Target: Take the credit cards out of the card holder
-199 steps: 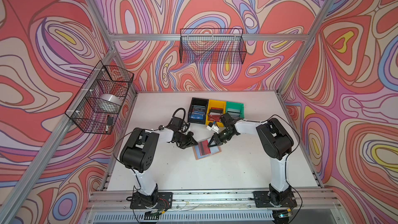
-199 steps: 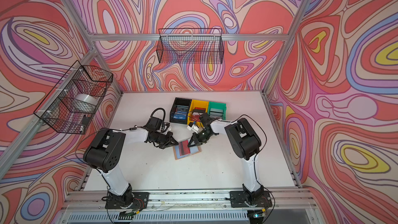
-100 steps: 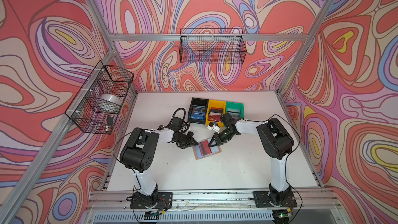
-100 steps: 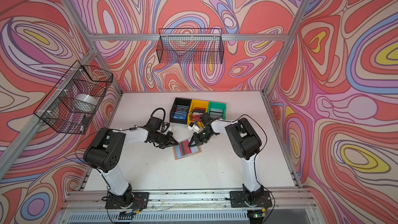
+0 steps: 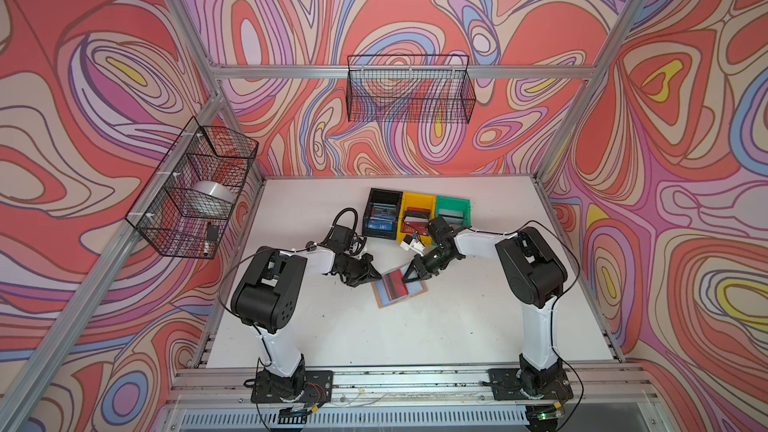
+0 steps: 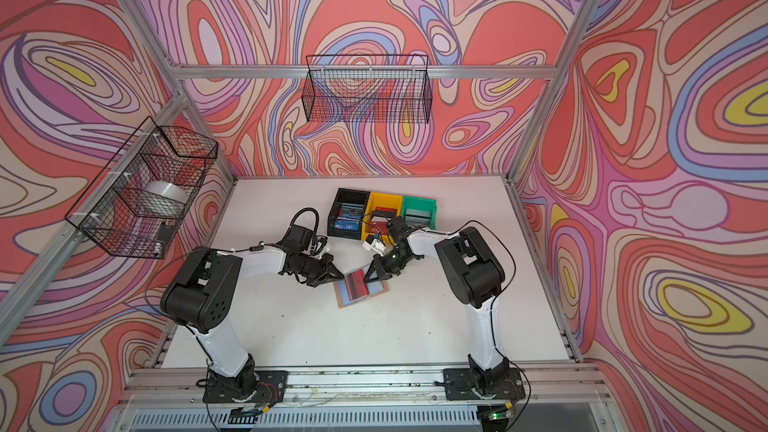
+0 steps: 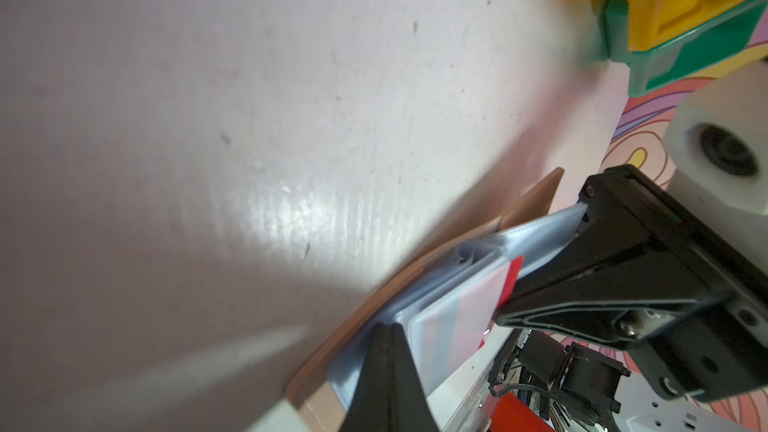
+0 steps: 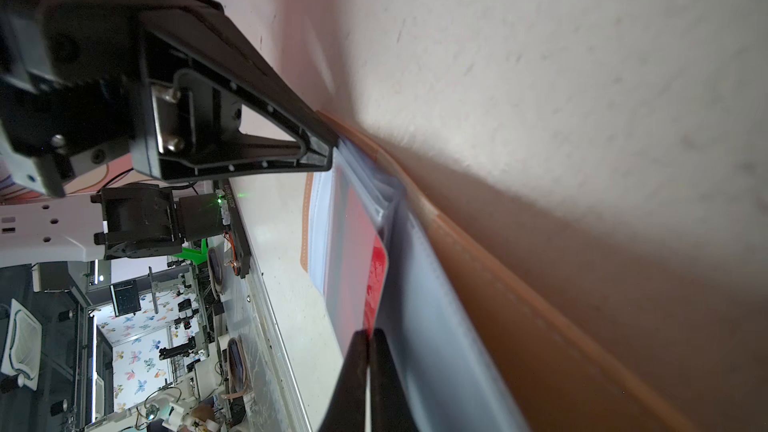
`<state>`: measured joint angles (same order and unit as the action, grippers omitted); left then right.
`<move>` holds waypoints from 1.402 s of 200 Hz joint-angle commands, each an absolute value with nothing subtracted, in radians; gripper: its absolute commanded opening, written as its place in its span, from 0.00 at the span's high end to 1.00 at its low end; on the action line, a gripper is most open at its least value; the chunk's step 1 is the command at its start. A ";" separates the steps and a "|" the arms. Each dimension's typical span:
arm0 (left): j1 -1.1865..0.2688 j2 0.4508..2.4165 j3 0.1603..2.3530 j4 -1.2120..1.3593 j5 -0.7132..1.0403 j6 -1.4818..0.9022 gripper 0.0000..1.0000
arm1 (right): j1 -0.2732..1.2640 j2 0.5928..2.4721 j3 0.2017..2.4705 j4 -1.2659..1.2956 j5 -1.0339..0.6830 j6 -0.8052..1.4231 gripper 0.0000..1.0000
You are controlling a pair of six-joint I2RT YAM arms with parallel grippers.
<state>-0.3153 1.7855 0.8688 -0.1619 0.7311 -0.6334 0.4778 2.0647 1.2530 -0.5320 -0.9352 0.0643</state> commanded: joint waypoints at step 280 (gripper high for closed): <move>-0.386 1.846 0.893 -0.185 0.664 -0.655 1.00 | 0.451 2.005 1.288 -0.633 -0.835 0.009 0.99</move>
<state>-0.3920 1.8084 0.9009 -0.1387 0.7105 -0.6727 0.4622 2.0483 1.2808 -0.6174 -0.8604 0.0372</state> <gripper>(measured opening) 0.046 0.043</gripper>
